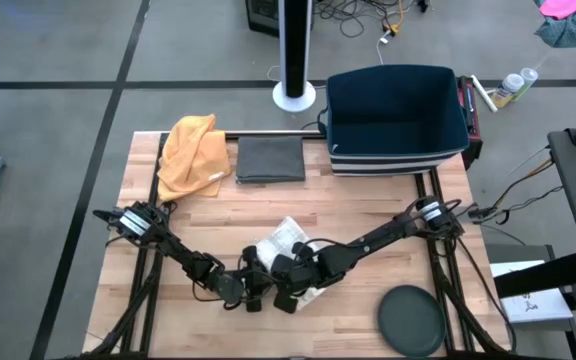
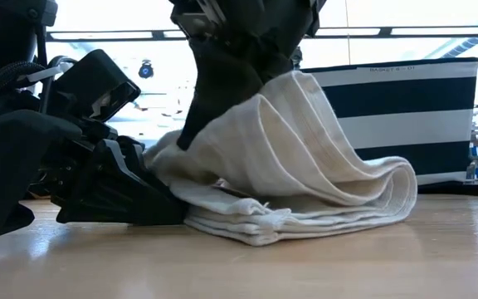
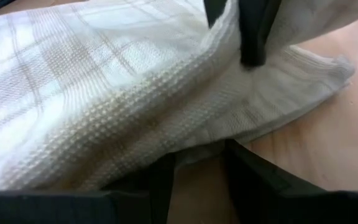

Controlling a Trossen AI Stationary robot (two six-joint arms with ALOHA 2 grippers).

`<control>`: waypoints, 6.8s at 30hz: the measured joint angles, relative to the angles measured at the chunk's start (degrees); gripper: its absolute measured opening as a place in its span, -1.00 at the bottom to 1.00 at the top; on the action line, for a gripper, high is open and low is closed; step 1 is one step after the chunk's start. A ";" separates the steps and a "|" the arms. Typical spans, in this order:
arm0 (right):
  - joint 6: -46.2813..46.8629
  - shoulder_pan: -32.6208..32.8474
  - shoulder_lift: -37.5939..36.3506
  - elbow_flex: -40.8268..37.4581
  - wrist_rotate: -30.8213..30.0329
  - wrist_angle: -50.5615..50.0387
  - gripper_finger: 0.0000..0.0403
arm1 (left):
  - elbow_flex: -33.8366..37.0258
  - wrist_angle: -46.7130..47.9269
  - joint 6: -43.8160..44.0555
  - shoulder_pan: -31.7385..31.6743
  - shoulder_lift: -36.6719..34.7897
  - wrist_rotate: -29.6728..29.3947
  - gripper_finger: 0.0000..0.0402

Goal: Fold kitchen towel into neat rectangle
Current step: Fold the white patterned towel

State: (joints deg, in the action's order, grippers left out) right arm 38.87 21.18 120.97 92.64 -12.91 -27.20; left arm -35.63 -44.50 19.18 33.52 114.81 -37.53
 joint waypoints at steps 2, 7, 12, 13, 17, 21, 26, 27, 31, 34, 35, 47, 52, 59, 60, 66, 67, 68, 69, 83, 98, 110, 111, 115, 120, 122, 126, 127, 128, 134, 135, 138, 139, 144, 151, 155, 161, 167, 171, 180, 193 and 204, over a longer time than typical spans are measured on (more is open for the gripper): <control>1.22 -0.11 0.00 -0.21 -0.29 0.03 -0.99 | 0.01 0.01 0.00 0.00 -0.01 0.04 -0.34; 1.62 -0.19 1.68 -0.70 -3.04 0.22 -0.97 | 0.01 0.02 0.00 -0.02 0.01 0.10 -0.34; 2.55 -0.19 3.32 -0.70 -4.31 0.87 -0.83 | 0.01 0.38 0.14 -0.03 0.01 0.42 -0.34; 2.58 -0.19 3.66 -0.70 -4.57 0.92 -0.80 | 0.01 0.52 -0.03 -0.04 -0.01 0.55 -0.34; 2.25 -0.19 3.98 -0.72 -4.78 1.01 -0.63 | 0.00 2.83 -1.29 -0.04 -1.20 0.87 -0.34; 0.88 -0.19 3.98 -0.78 -4.68 0.32 -0.48 | 0.19 11.97 -2.50 0.45 -6.53 2.81 -0.34; 0.59 -0.07 3.96 -2.04 -4.17 0.47 -0.33 | 0.39 29.93 -1.56 2.07 -17.92 7.20 -0.34; 0.58 -0.06 3.96 -2.42 -4.19 0.71 -0.31 | 0.34 32.89 -0.84 2.35 -20.20 7.25 -0.34; 0.54 -0.16 3.80 -3.89 -4.36 2.37 -0.25 | 0.36 36.61 -1.33 2.60 -26.19 4.40 -0.34; -0.93 -0.16 3.80 -3.96 -4.34 2.58 -0.22 | 0.27 34.01 -5.58 2.07 -26.88 0.20 -0.34; -1.39 -0.16 3.80 -3.96 -4.35 2.56 -0.21 | 0.28 33.10 -6.79 1.44 -26.48 -0.47 -0.34; -3.95 0.99 0.75 -2.04 -3.34 -5.62 -0.24 | -0.05 22.17 -9.17 -8.34 -11.53 3.57 -0.34; -5.33 2.52 -1.73 -1.95 0.02 -12.82 -0.28 | -0.20 20.74 -7.41 -8.55 -8.08 3.59 -0.34; -7.99 3.86 -1.36 -2.16 9.90 -12.92 -0.34 | -0.06 19.40 -6.86 -8.56 -7.68 3.33 -0.34; -8.07 3.88 -1.27 -2.23 10.41 -12.99 -0.35 | -0.05 19.40 -6.86 -8.55 -7.67 3.31 -0.34; -10.23 3.94 -2.70 -2.16 10.42 -15.42 -0.45 | -0.01 19.40 -6.75 -8.55 -7.74 3.34 -0.34; -10.22 4.03 -3.71 -2.16 10.16 -16.64 -0.46 | 0.01 19.38 -6.69 -8.51 -7.74 3.34 -0.34; -9.95 4.08 -4.93 -2.07 9.58 -17.52 -0.48 | 0.03 19.28 -6.67 -8.49 -7.74 3.32 -0.34; -9.64 4.13 -6.34 -2.01 8.33 -18.38 -0.51 | 0.04 19.16 -6.67 -8.44 -7.74 3.33 -0.34; 1.70 -2.93 -11.42 -21.20 7.94 -21.18 -0.97 | 0.18 19.37 -7.61 -7.72 -9.28 2.77 -0.34; -2.99 -4.30 -17.42 -21.26 4.30 -25.26 -1.00 | 0.19 18.58 -14.20 -8.31 -18.78 -0.54 -0.34; -2.33 -10.37 -21.25 -33.76 6.01 -16.46 -1.00 | 0.14 9.18 -11.08 -20.27 -8.79 7.45 -0.34; -2.20 -10.70 -21.43 -35.20 6.44 -15.09 -1.00 | 0.07 8.61 -10.20 -20.51 -7.55 7.44 -0.34; -0.96 -11.70 -22.32 -38.03 5.60 -13.58 -1.00 | -0.18 8.11 -8.42 -20.64 -4.88 6.97 -0.34; -4.83 -12.52 -25.04 -35.13 -0.85 -15.15 -1.00 | -0.01 13.19 -2.62 -18.56 -8.42 6.20 -0.34; -6.63 -11.65 -27.10 -32.54 -3.50 -13.90 -1.00 | 0.34 17.83 -0.51 -16.75 -11.82 4.16 -0.34; -13.91 -8.97 -31.42 -33.78 -6.14 -0.17 -1.00 | 0.28 21.54 -0.28 -12.65 -19.39 -4.09 -0.34; -15.42 -8.57 -32.17 -35.36 -6.11 5.87 -1.00 | 0.26 21.20 -1.71 -11.98 -20.79 -5.59 -0.34; -16.54 -8.27 -32.54 -37.29 -6.06 11.72 -1.00 | 0.26 20.03 -3.37 -11.72 -21.61 -5.97 -0.34; -24.48 -6.05 -24.21 -48.21 -10.72 54.13 -1.00 | 0.04 11.84 -12.59 -14.75 -21.63 -1.28 -0.34; -25.65 -5.64 -21.73 -48.98 -13.07 58.81 -1.00 | 0.16 11.02 -13.25 -15.70 -20.60 -0.24 -0.34; -28.15 -5.41 -14.79 -49.26 -18.84 67.38 -1.00 | 0.08 7.36 -13.94 -18.09 -17.49 0.98 -0.34; -27.58 -5.71 -12.30 -48.89 -19.26 70.50 -1.00 | 0.10 5.18 -14.51 -18.96 -16.79 1.03 -0.34; -23.10 -9.07 -4.25 -44.78 -17.44 73.66 -1.00 | -0.56 1.01 -15.64 -22.29 -14.69 2.46 -0.34; -17.21 -14.48 -4.37 -38.27 -14.23 56.75 -1.00 | 0.70 9.30 -15.52 -23.01 -19.97 -2.01 -0.34; -22.45 -12.75 -6.50 -39.26 -12.74 62.58 -1.00 | 2.97 13.38 -14.75 -22.53 -24.58 0.65 -0.34; -29.10 -8.01 -12.85 -38.76 -17.35 66.66 -1.00 | 7.68 10.19 -13.90 -22.49 -28.59 7.50 -0.34; -26.61 -5.79 -14.23 -38.45 -28.74 62.38 -1.00 | 10.61 -2.56 -14.69 -22.97 -26.22 8.94 -0.34; -25.46 -5.49 -11.36 -39.87 -26.59 60.23 -1.00 | 8.41 -3.93 -15.88 -24.64 -20.53 11.36 -0.34; -21.77 -3.31 4.53 -40.59 -29.57 79.78 -1.00 | 4.41 -10.20 -14.97 -26.27 -6.60 14.15 -0.34; -27.86 -2.81 5.03 -44.41 -29.21 92.12 -1.00 | 10.42 -6.84 -14.91 -29.79 -8.74 10.41 -0.34; -29.38 -5.82 -7.27 -48.12 -24.68 78.88 -1.00 | 18.39 -6.54 -6.35 -25.64 -13.18 9.25 -0.44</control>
State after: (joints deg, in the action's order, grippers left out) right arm 9.49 15.36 113.69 44.52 -37.58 51.68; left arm -17.24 -51.04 12.83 7.88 101.63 -28.28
